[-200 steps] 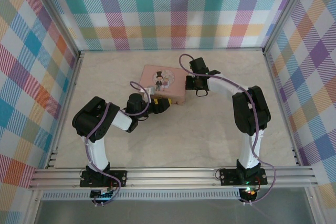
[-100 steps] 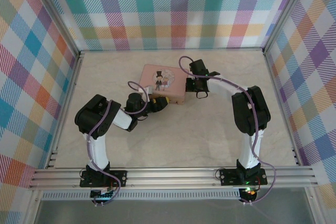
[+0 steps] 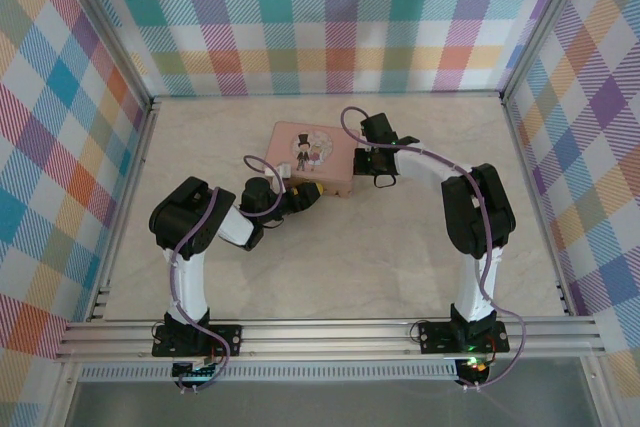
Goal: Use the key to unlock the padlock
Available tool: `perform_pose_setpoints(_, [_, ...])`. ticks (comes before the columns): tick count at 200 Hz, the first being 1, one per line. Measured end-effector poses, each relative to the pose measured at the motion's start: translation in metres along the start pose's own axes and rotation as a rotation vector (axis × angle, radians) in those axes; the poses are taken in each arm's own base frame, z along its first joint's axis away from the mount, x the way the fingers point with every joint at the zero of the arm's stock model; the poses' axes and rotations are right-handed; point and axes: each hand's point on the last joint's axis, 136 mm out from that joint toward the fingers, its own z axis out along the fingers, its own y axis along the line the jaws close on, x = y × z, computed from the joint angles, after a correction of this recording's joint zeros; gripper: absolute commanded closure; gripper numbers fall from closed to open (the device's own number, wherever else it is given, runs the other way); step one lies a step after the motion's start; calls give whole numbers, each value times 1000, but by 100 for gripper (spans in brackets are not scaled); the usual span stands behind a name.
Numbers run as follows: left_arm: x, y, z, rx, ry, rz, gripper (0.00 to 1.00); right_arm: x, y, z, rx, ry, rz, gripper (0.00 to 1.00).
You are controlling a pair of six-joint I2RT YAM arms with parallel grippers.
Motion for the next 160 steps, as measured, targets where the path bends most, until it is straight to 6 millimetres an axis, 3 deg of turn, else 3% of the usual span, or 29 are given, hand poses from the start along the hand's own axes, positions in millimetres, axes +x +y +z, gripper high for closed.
perform_pose_setpoints(49, [-1, -1, 0, 6, -2, 2, 35, 0, 0, 0, 1, 0, -1, 100])
perform_pose_setpoints(81, [0, -3, 1, 11, -4, -9, 40, 0, 0, 0, 1, 0, -1, 100])
perform_pose_setpoints(160, [2, -8, 4, 42, -7, -11, 41, 0, 0, 0, 6, -1, -4, 100])
